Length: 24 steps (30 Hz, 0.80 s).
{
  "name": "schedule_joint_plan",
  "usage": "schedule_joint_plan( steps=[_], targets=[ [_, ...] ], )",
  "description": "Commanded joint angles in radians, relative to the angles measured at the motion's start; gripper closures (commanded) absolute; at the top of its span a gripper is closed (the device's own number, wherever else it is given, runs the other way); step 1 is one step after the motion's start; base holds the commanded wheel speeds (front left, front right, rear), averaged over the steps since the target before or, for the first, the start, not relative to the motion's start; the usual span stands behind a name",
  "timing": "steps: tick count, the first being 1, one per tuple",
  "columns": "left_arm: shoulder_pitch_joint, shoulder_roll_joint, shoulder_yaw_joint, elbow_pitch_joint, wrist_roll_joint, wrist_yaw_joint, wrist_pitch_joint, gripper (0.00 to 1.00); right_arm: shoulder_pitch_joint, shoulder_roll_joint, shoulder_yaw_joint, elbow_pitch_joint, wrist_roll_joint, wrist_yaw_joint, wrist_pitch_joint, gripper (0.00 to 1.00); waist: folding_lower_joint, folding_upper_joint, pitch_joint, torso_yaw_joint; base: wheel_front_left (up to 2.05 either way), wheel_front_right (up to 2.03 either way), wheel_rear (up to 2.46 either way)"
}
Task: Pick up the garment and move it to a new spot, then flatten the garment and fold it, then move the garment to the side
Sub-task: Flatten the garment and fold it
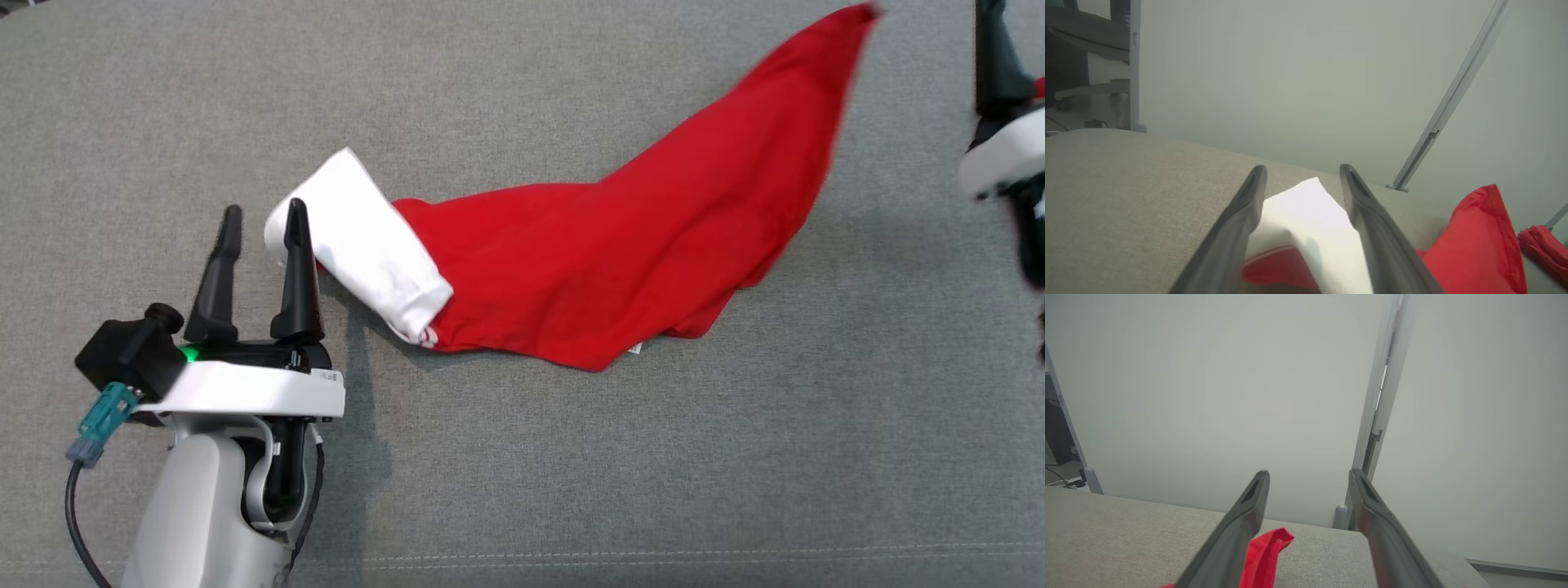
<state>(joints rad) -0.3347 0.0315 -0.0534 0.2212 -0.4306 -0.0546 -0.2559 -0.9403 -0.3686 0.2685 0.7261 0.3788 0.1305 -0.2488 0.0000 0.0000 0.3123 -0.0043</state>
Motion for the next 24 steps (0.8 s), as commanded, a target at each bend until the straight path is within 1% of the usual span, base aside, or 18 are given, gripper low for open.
schedule_joint_plan(
  steps=[1, 4, 5, 8, 10, 12, 14, 18, 22, 24],
  targets=[
    [0.015, 0.019, 0.039, -0.065, 0.023, 0.023, -0.006, 0.00, 0.134, 0.062, -0.011, -0.099, -0.028, 0.000, -0.013, 0.00, 0.0000, 0.0000, -0.014, -0.005, 0.00, 0.00, 0.00],
    [0.058, 0.019, 0.044, -0.132, 0.065, 0.058, -0.006, 0.00, 0.304, 0.115, 0.032, -0.189, -0.030, 0.000, -0.013, 0.00, 0.0000, 0.0000, -0.032, -0.006, 0.00, 0.00, 0.00],
    [0.058, 0.019, 0.044, -0.132, 0.065, 0.058, -0.006, 0.00, 0.304, 0.115, 0.032, -0.189, -0.030, 0.000, -0.013, 0.00, 0.0000, 0.0000, -0.032, -0.006, 0.00, 0.00, 0.00],
    [0.095, 0.019, 0.040, -0.194, 0.090, 0.087, -0.006, 0.00, 0.457, 0.133, 0.079, -0.249, -0.016, 0.000, -0.013, 0.00, 0.0000, 0.0000, -0.046, 0.000, 0.00, 0.00, 0.00],
    [0.118, 0.019, 0.034, -0.222, 0.087, 0.097, -0.006, 0.00, 0.539, 0.140, 0.121, -0.269, -0.009, 0.000, -0.013, 0.00, 0.0000, 0.0000, -0.054, 0.002, 0.00, 0.00, 0.00],
    [0.140, 0.019, 0.025, -0.242, 0.091, 0.098, -0.006, 0.00, 0.592, 0.148, 0.166, -0.273, 0.000, 0.000, -0.013, 0.00, 0.0000, 0.0000, -0.063, -0.003, 0.00, 0.00, 0.00],
    [0.156, 0.019, 0.006, -0.250, 0.084, 0.091, -0.006, 0.00, 0.614, 0.147, 0.212, -0.260, 0.000, 0.000, -0.013, 0.00, 0.0000, 0.0000, -0.071, -0.003, 0.00, 0.00, 0.00],
    [0.166, 0.019, -0.030, -0.254, 0.082, 0.085, -0.006, 0.00, 0.600, 0.157, 0.263, -0.220, 0.010, 0.000, -0.013, 0.00, 0.0000, 0.0000, -0.081, 0.009, 0.00, 0.00, 0.00],
    [0.157, 0.019, -0.061, -0.263, 0.076, 0.087, -0.006, 0.00, 0.548, 0.161, 0.296, -0.131, -0.015, 0.000, -0.013, 0.00, 0.0000, 0.0000, -0.079, 0.033, 0.00, 0.00, 0.00],
    [0.153, 0.019, -0.071, -0.270, 0.074, 0.088, -0.006, 0.00, 0.515, 0.175, 0.297, -0.086, -0.024, 0.000, -0.013, 0.00, 0.0000, 0.0000, -0.074, 0.046, 0.00, 0.00, 0.00]
  ],
)
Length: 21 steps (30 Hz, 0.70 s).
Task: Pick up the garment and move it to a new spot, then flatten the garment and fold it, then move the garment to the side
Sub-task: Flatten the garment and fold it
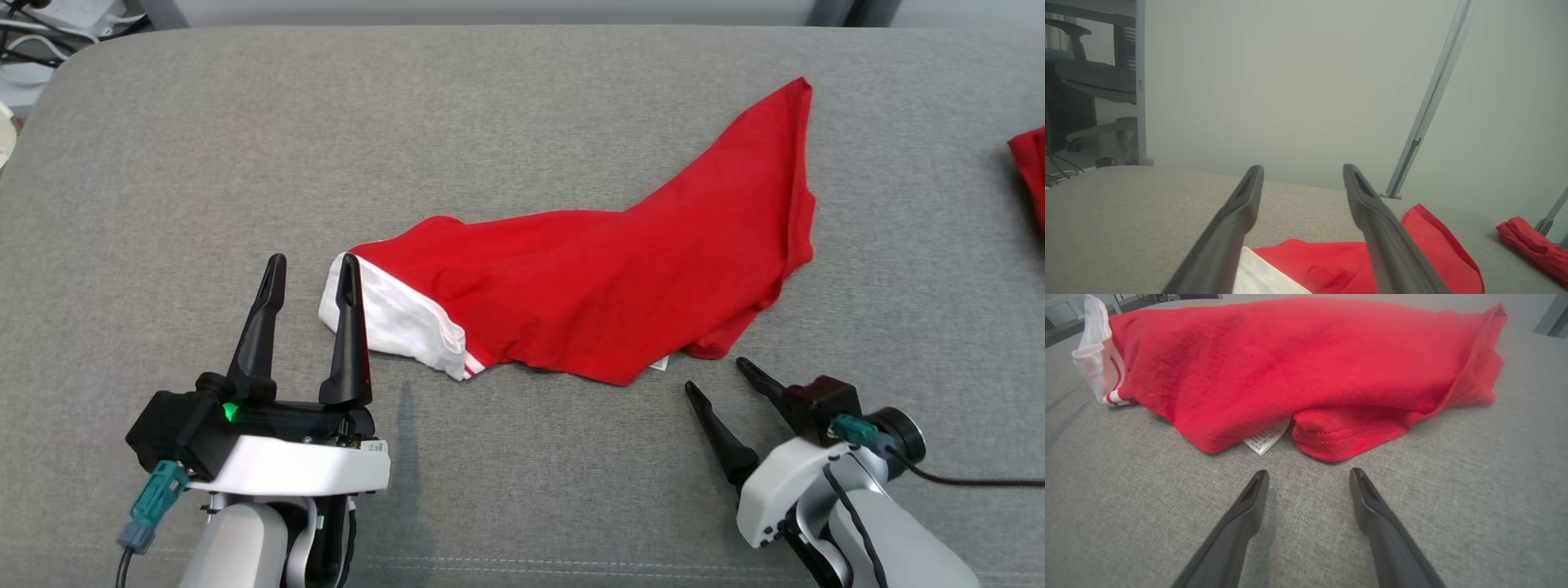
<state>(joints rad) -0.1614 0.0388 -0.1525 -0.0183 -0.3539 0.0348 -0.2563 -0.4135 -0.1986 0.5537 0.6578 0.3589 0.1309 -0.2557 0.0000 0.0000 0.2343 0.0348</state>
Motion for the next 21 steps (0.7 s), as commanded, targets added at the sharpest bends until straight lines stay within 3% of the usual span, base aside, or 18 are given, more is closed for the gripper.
schedule_joint_plan(
  steps=[1, 8, 9, 10, 11, 16, 21],
  targets=[
    [-0.022, 0.011, 0.025, -0.033, -0.004, -0.002, -0.005, 0.00, -0.026, 0.013, 0.017, 0.009, -0.007, 0.000, -0.006, 0.00, 0.0000, 0.0000, 0.006, 0.013, 0.00, 0.00, 0.00],
    [-0.028, 0.011, 0.004, -0.043, -0.015, 0.006, -0.005, 0.00, -0.119, 0.056, 0.053, 0.171, 0.012, 0.000, -0.006, 0.00, 0.0000, 0.0000, 0.023, 0.065, 0.00, 0.00, 0.00],
    [-0.029, 0.011, 0.002, -0.045, -0.017, 0.008, -0.005, 0.00, -0.130, 0.058, 0.054, 0.185, 0.014, 0.000, -0.006, 0.17, 0.0000, 0.0000, 0.025, 0.071, 0.00, 0.00, 0.00],
    [-0.029, 0.011, -0.001, -0.046, -0.018, 0.009, -0.005, 0.00, -0.138, 0.060, 0.052, 0.195, 0.015, 0.000, -0.006, 0.52, 0.0000, 0.0000, 0.028, 0.077, 0.00, 0.00, 0.00],
    [-0.029, 0.011, -0.001, -0.049, -0.018, 0.011, -0.005, 0.00, -0.146, 0.059, 0.048, 0.205, 0.013, 0.000, -0.006, 1.00, 0.0000, 0.0000, 0.029, 0.079, 0.00, 0.00, 0.00],
    [-0.021, 0.011, 0.013, -0.057, -0.016, 0.020, -0.005, 0.00, -0.155, 0.044, -0.001, 0.223, -0.014, 0.000, -0.006, 1.00, 0.0000, 0.0000, 0.030, 0.069, 0.00, 0.00, 0.00],
    [-0.011, 0.011, 0.034, -0.054, -0.013, 0.019, -0.005, 0.00, -0.085, 0.002, -0.095, 0.117, -0.074, 0.000, -0.006, 1.00, 0.0000, 0.0000, 0.020, 0.022, 0.00, 0.00, 0.00]
  ],
)
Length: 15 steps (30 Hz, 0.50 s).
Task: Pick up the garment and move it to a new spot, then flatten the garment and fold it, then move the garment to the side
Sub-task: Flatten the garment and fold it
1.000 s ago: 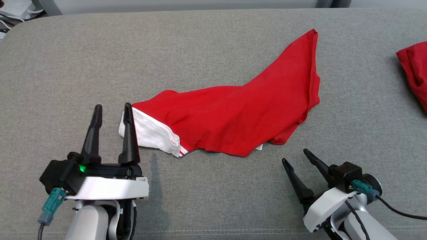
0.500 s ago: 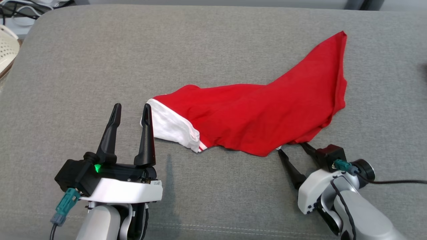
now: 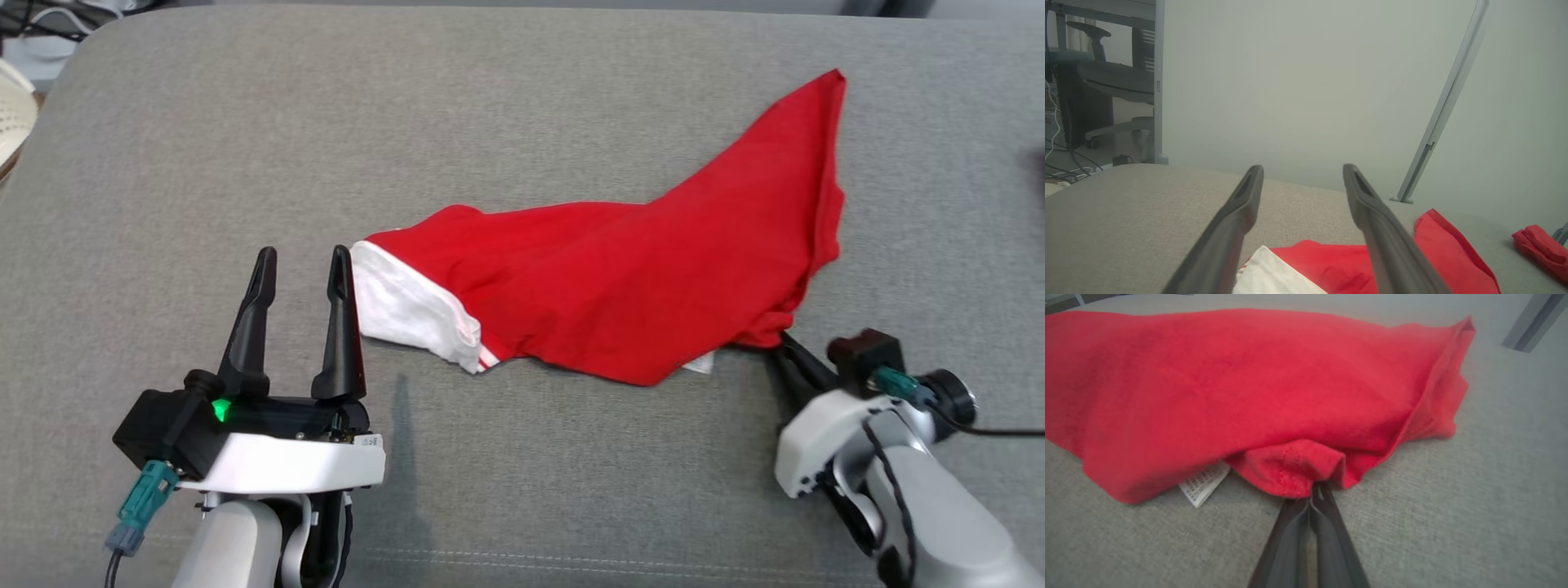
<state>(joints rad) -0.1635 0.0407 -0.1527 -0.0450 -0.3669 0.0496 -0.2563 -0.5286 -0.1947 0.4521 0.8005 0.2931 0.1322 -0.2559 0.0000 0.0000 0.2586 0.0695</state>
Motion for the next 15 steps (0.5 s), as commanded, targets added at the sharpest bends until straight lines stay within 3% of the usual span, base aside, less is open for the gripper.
schedule_joint_plan(
  steps=[1, 10, 15],
  targets=[
    [-0.008, 0.010, 0.036, -0.027, 0.002, 0.002, -0.005, 0.00, 0.048, -0.010, -0.012, -0.048, -0.020, -0.002, -0.006, 1.00, 0.0000, 0.0000, -0.007, -0.021, 0.00, 0.00, 0.00],
    [-0.005, 0.010, 0.033, -0.023, 0.012, -0.005, -0.005, 0.00, 0.211, -0.062, -0.179, -0.203, -0.094, -0.002, -0.006, 1.00, 0.0000, 0.0000, -0.004, -0.066, 0.00, 0.00, 0.00],
    [-0.007, 0.009, 0.024, -0.009, 0.021, -0.014, -0.005, 0.00, 0.269, -0.071, -0.220, -0.216, -0.097, -0.002, -0.006, 1.00, 0.0000, 0.0000, 0.003, -0.072, 0.00, 0.00, 0.00]
  ],
)
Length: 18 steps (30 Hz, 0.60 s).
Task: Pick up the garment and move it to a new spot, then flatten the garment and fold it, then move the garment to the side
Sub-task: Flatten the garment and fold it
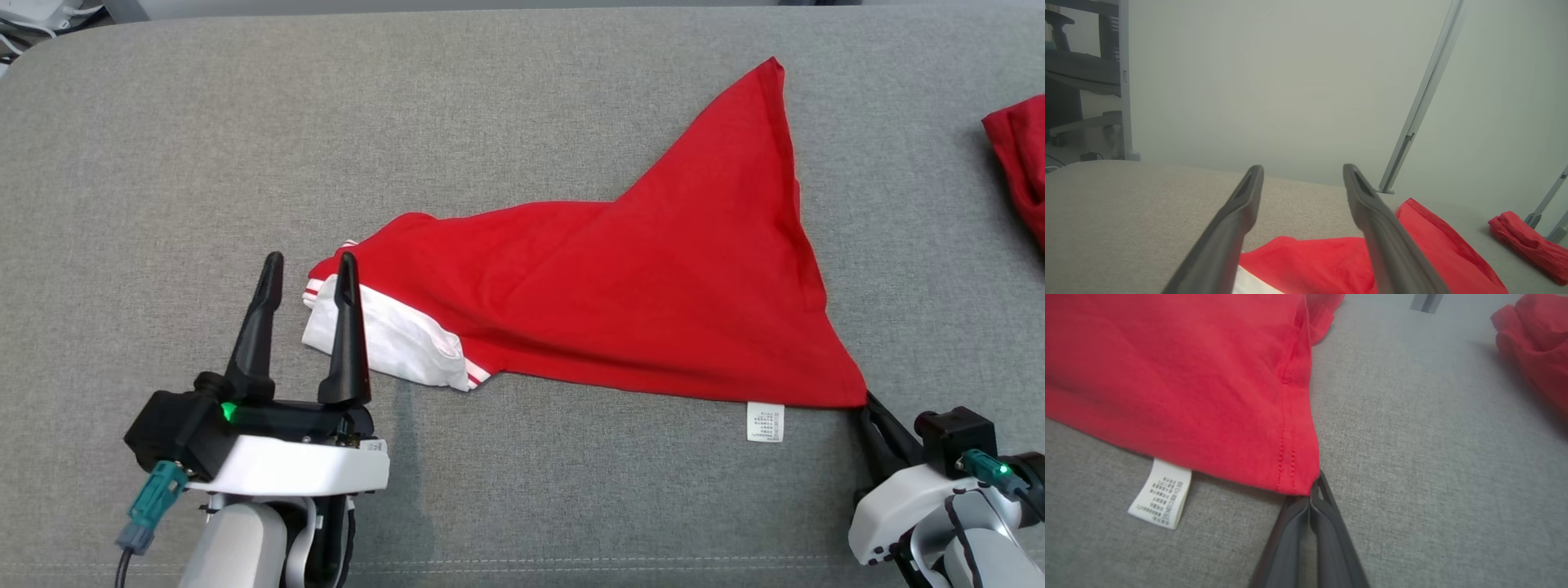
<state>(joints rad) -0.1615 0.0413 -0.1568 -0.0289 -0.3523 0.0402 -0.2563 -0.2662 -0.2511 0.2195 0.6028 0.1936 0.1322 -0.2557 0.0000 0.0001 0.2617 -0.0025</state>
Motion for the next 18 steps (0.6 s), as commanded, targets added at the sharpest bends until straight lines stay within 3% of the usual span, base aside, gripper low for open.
schedule_joint_plan(
  steps=[1, 2, 12, 13, 14, 15, 16, 17, 18],
  targets=[
    [-0.009, 0.009, 0.025, -0.020, 0.008, -0.008, -0.005, 0.00, 0.008, -0.017, 0.009, -0.018, 0.007, -0.002, -0.006, 0.73, 0.0000, -0.0001, 0.001, 0.000, 0.00, 0.00, 0.00],
    [-0.008, 0.009, 0.020, -0.015, 0.009, -0.014, -0.005, 0.00, 0.009, -0.017, 0.008, -0.019, 0.012, -0.002, -0.006, 0.00, 0.0000, -0.0001, 0.001, 0.001, 0.00, 0.00, 0.00],
    [-0.003, 0.009, 0.017, 0.002, 0.019, -0.028, -0.005, 0.00, 0.046, -0.029, 0.058, -0.086, 0.059, -0.002, -0.006, 0.00, 0.0000, -0.0001, -0.006, 0.002, 0.00, 0.00, 0.00],
    [-0.002, 0.009, 0.018, 0.002, 0.019, -0.029, -0.005, 0.00, 0.049, -0.032, 0.065, -0.097, 0.060, -0.002, -0.006, 0.23, 0.0000, -0.0001, -0.006, 0.001, 0.00, 0.00, 0.00],
    [-0.003, 0.009, 0.018, 0.003, 0.020, -0.030, -0.005, 0.00, 0.052, -0.034, 0.072, -0.107, 0.060, -0.002, -0.006, 0.53, 0.0000, -0.0001, -0.007, 0.001, 0.00, 0.00, 0.00],
    [-0.003, 0.009, 0.018, 0.004, 0.022, -0.032, -0.005, 0.00, 0.055, -0.034, 0.075, -0.115, 0.062, -0.002, -0.006, 0.64, 0.0000, -0.0001, -0.007, 0.001, 0.00, 0.00, 0.00],
    [-0.004, 0.009, 0.018, 0.005, 0.023, -0.033, -0.005, 0.00, 0.057, -0.034, 0.077, -0.125, 0.062, -0.002, -0.006, 0.88, 0.0000, -0.0001, -0.007, 0.001, 0.00, 0.00, 0.00],
    [-0.004, 0.009, 0.019, 0.006, 0.025, -0.033, -0.005, 0.00, 0.060, -0.035, 0.078, -0.133, 0.062, -0.002, -0.006, 1.00, 0.0000, -0.0001, -0.007, 0.001, 0.00, 0.00, 0.00],
    [-0.004, 0.009, 0.020, 0.006, 0.026, -0.033, -0.005, 0.00, 0.063, -0.036, 0.082, -0.139, 0.062, -0.002, -0.006, 1.00, 0.0000, -0.0001, -0.008, 0.000, 0.00, 0.00, 0.00]
  ],
)
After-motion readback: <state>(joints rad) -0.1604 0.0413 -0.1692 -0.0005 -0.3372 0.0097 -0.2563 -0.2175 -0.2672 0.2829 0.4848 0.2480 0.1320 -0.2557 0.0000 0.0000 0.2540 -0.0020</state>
